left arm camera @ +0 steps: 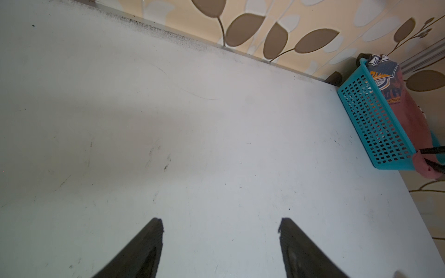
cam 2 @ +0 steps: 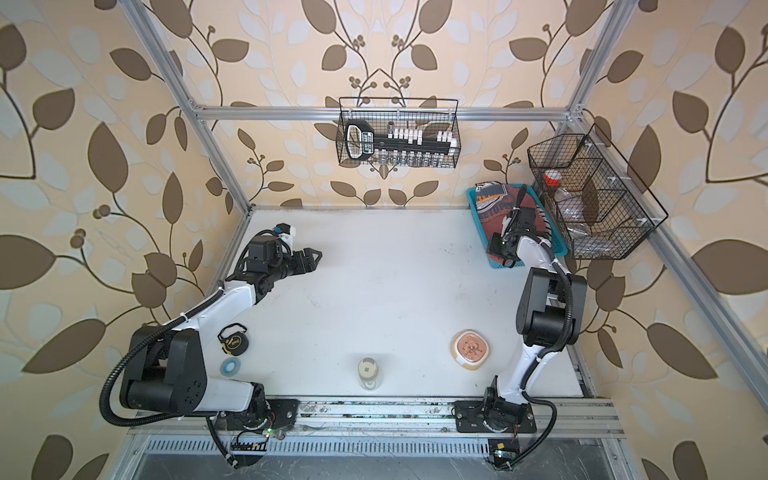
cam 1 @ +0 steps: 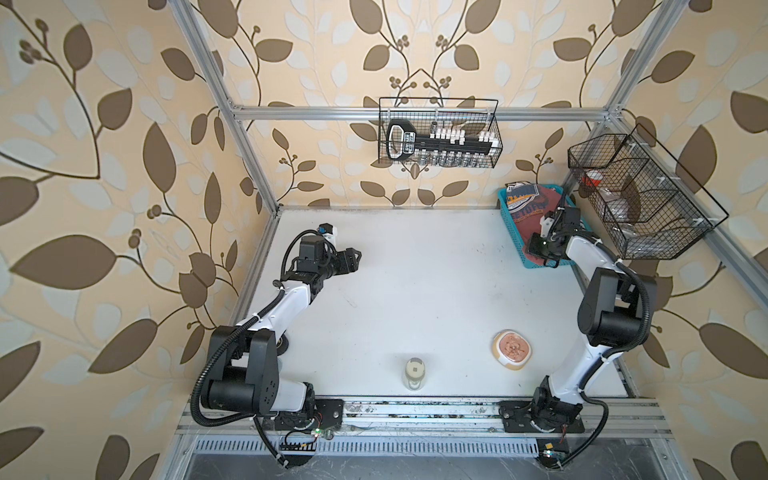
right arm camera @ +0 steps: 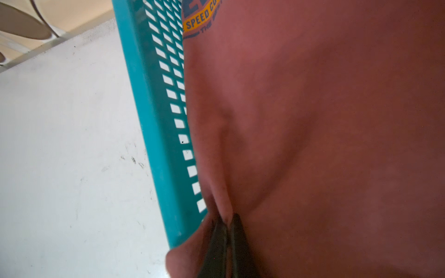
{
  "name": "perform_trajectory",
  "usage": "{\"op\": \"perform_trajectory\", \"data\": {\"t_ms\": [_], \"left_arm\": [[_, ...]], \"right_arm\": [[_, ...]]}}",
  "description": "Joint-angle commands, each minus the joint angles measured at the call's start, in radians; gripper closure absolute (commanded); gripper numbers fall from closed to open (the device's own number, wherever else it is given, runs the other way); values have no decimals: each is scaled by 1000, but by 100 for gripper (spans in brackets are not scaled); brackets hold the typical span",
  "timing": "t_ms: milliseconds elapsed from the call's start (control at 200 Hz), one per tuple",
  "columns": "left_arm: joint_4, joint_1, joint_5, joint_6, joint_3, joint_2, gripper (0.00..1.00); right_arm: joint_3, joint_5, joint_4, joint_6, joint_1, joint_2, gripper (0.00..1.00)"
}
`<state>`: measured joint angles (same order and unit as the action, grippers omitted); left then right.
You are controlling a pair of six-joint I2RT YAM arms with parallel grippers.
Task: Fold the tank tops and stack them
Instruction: 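Lower the right gripper into the basket and grasp the dark-pink tank top, then lift the tank top out with the right gripper and drop it on the table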
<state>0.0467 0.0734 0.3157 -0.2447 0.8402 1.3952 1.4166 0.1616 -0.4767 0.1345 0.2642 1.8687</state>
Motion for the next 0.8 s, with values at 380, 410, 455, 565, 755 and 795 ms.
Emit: {"op": "perform_trajectory", "data": {"t_ms": [380, 410, 455, 565, 755, 795], "left_arm": [[2, 13, 37, -10, 42, -43, 22], [2, 14, 37, -10, 42, -46, 22], [4, 14, 37, -13, 42, -50, 22], [10, 16, 42, -19, 39, -59, 22], [12, 18, 40, -25, 30, -87, 22], [13, 19, 40, -27, 29, -95, 22]], "right_arm": [[9, 41, 31, 4, 1, -260, 100], [7, 51, 37, 7, 1, -282, 100], [5, 65, 49, 15, 1, -314, 100], [9, 132, 103, 37, -8, -404, 100], [102, 180, 199, 57, -49, -542, 100], [130, 196, 227, 70, -54, -560, 100]]}}
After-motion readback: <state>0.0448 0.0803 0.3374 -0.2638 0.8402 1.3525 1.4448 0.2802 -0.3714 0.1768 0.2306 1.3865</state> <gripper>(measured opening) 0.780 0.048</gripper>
